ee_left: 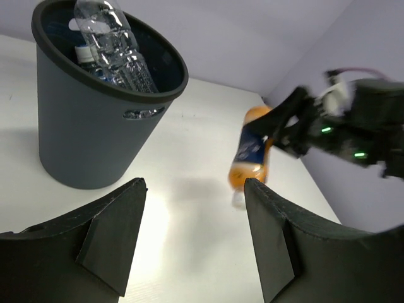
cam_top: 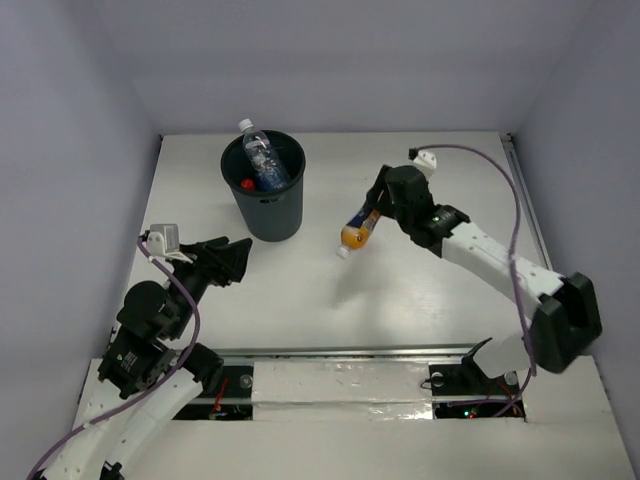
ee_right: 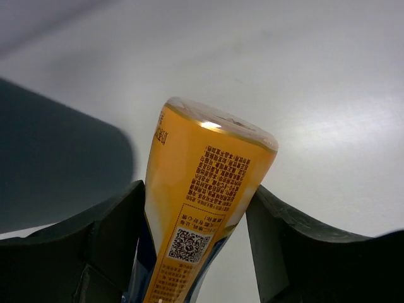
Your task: Put the plastic bottles in the bin
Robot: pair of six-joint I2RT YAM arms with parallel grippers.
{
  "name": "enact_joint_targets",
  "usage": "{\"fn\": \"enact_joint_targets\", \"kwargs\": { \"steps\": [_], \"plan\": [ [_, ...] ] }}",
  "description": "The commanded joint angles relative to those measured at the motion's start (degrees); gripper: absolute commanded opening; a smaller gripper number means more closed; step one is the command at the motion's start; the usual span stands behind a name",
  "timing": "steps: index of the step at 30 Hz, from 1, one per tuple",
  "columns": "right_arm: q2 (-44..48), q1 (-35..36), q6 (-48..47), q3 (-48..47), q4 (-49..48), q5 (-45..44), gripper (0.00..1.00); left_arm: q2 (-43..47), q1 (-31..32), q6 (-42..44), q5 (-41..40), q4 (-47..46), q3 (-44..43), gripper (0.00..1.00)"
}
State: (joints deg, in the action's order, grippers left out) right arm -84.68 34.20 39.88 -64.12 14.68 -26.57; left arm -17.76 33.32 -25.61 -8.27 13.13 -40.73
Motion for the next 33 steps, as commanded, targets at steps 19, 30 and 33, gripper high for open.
{"fn": "enact_joint_targets", "kwargs": {
  "steps": [19,30,33],
  "plan": [
    [-29.91,17.22,-43.9,-65.51,-20.81,-17.98,0.55,11.34,-1.24,-0.67,-9.92,-2.32,0.83,0.58],
    [-43.81,18.89,-60.6,-77.04,-37.08,-22.48,0.54,9.85,-1.77,-0.59,-9.22,-2.31,0.65,0.58],
    [-45.92,21.43,-67.96,-74.15,-44.78,-23.44,0.55,10.02,-2.29,-0.59,-9.04,-2.32,0.74,0.58]
  ]
}}
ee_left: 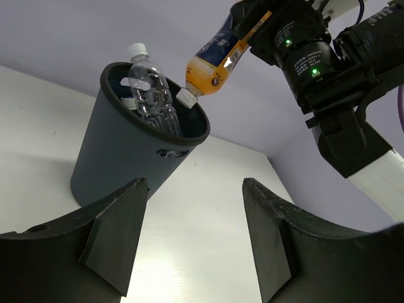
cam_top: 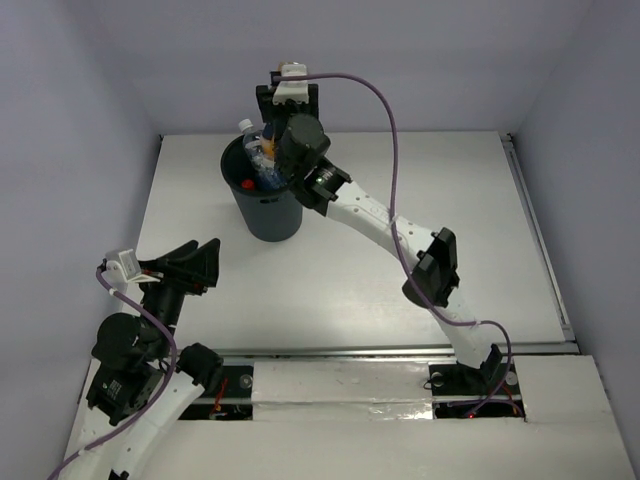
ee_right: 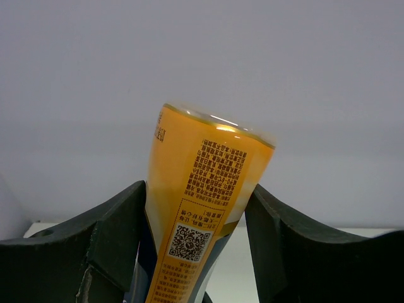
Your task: Put the plastic bottles in the bin
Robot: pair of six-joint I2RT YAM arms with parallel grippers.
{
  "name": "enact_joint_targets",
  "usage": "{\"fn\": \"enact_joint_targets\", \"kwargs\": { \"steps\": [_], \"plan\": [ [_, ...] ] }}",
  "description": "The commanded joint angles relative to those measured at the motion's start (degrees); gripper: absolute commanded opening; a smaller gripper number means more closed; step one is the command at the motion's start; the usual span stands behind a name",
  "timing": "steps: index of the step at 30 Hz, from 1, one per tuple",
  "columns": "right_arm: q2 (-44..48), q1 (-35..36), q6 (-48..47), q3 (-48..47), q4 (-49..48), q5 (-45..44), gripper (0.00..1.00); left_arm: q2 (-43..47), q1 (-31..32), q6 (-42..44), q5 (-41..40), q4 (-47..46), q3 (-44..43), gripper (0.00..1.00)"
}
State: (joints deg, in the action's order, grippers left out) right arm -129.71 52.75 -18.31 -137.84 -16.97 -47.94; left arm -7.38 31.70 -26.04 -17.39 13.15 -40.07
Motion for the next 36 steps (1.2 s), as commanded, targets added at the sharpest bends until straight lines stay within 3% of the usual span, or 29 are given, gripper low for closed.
{"fn": "enact_joint_targets", "kwargs": {
  "steps": [1,11,15,18,21,22,25,36],
  "plan": [
    [-1.42,2.88,-11.56,0.46,-15.18,-2.5,0.55,-0.36,-0.68,-0.15,0.07,-2.34,0.0,0.58],
    [-7.31,6.04,-16.93,3.71,-22.04,-2.59,0.57,0.34,-1.21,-0.15,-0.1,-2.6,0.17,0.58],
    [-7.75,7.63,-26.92,10.22,-37.48,-3.3,0.58,0.08,-1.21,-0.24,-0.1,-2.51,0.17,0.58],
    [-9.51,8.85,-28.36,10.05,-38.22,-4.35,0.6,0.26,-1.21,-0.24,-0.19,-2.51,0.17,0.58],
    [-9.33,8.86,-26.09,11.19,-36.91,-4.79,0.65,0.43,-1.21,-0.24,-0.37,-2.43,0.09,0.58],
    [-9.07,8.86,-25.04,11.28,-36.12,-4.97,0.73,0.43,-1.21,-0.24,-0.37,-2.51,0.08,0.58],
    [-6.97,8.86,-19.77,11.98,-30.77,-3.66,0.79,0.43,-1.21,-0.32,-0.54,-2.42,0.17,0.58],
    [6.13,9.39,-2.98,21.91,-20.48,3.29,0.83,0.17,-1.21,-0.32,-0.72,-2.43,0.17,0.58]
  ]
}}
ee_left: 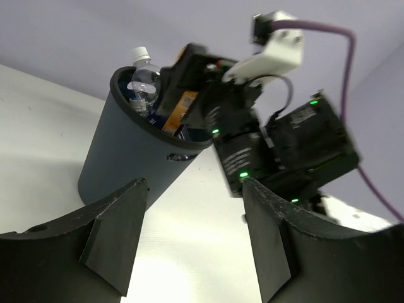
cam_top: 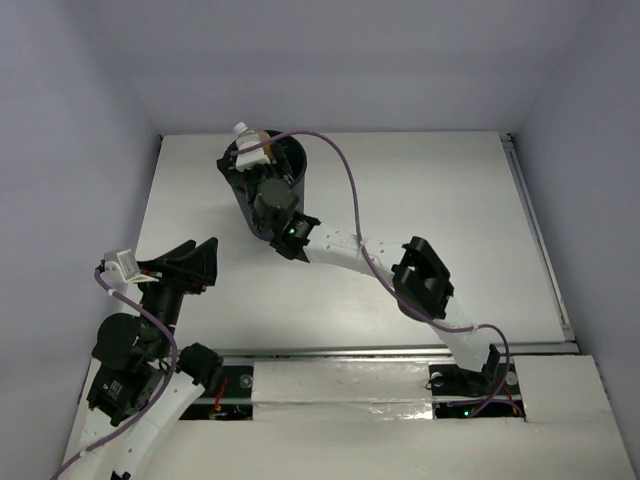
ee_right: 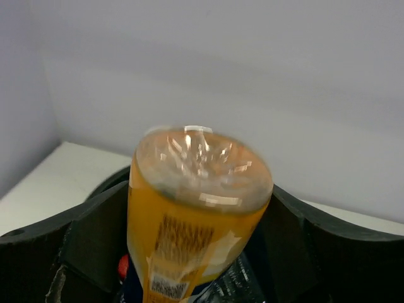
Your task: Put the plastic bottles in the bin
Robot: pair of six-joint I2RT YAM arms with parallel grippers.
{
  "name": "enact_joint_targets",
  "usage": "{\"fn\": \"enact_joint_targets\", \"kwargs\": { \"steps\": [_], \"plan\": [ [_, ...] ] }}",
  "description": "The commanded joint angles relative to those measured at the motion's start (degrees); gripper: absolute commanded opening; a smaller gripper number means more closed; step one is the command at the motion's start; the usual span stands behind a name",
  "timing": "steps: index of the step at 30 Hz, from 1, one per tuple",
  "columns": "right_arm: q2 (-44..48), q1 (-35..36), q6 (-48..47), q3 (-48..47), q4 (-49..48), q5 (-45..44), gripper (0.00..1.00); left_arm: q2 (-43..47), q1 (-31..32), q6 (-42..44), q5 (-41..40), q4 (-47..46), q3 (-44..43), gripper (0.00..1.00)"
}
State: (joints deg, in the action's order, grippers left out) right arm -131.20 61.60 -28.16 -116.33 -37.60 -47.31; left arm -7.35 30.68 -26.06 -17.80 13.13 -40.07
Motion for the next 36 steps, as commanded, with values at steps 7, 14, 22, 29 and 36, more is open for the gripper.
{"fn": "enact_joint_targets", "kwargs": {
  "steps": [7,14,22,29,36],
  "plan": [
    [13.33,0.53,14.88,1.64,7.97,6.69,0.97,-0.03,-0.18,-0.48,-0.65,-2.23,0.09,0.58],
    [20.45,1.06,22.27,4.97,13.87,11.71,1.0,-0.47,-0.18,-0.39,-1.09,-1.88,-0.09,0.66],
    [34.67,1.06,32.52,22.06,16.25,11.71,0.69,-0.47,-0.18,-0.22,-0.92,-1.79,-0.09,0.79],
    [64.36,1.06,45.38,55.78,5.26,9.35,0.07,0.24,-0.18,-0.65,-1.45,-1.43,-0.18,0.94],
    [90.13,1.06,50.04,69.74,25.0,-6.29,0.7,-0.64,-0.18,-0.39,-1.44,-1.61,-0.18,0.96]
  ]
}}
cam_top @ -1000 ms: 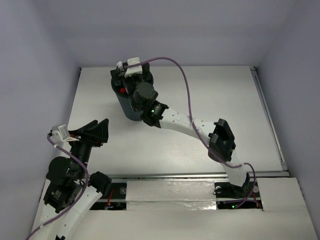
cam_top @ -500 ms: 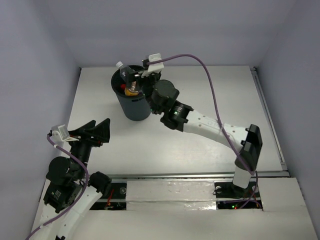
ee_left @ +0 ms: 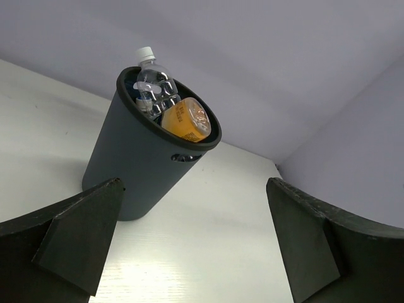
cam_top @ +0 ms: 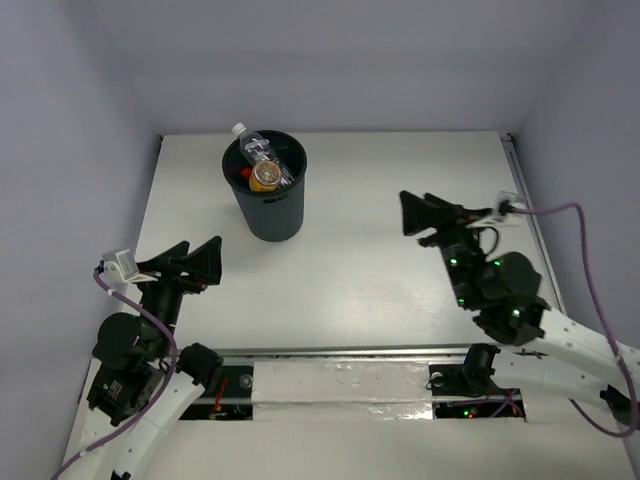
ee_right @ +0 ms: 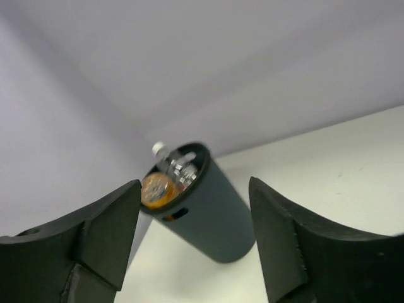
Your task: Put the plastic bottles in the bin
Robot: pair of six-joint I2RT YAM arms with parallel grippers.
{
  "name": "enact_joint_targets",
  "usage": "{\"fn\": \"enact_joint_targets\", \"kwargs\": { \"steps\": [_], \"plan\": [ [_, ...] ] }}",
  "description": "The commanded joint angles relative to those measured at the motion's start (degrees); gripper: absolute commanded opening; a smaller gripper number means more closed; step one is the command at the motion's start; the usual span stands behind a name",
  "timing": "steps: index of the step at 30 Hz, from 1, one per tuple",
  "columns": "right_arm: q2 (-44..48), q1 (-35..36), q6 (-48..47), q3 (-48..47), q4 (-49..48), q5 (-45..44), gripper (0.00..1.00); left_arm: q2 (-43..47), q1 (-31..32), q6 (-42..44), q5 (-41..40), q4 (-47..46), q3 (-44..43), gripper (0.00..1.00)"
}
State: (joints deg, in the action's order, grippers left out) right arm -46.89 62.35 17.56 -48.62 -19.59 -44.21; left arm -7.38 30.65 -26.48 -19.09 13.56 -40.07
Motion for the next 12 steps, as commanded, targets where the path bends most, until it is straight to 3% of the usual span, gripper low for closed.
{"fn": "enact_joint_targets", "kwargs": {
  "steps": [1,2,5,12],
  "plan": [
    [7.76,0.32,4.76,3.87,8.07,-10.36,0.77,-0.71,-0.16,0.02,-0.16,-1.96,-0.27,0.96],
    [10.91,0.32,5.11,4.84,8.86,-11.24,0.82,-0.8,-0.16,0.02,-0.33,-2.05,-0.18,0.96],
    [14.28,0.32,5.64,7.57,10.1,-11.6,0.82,-1.41,-0.16,0.2,-0.51,-2.14,-0.09,0.96],
    [12.01,0.32,4.06,5.3,11.68,-10.2,0.78,-3.43,-0.16,-0.5,-1.39,-1.7,-0.35,0.96]
  ]
}}
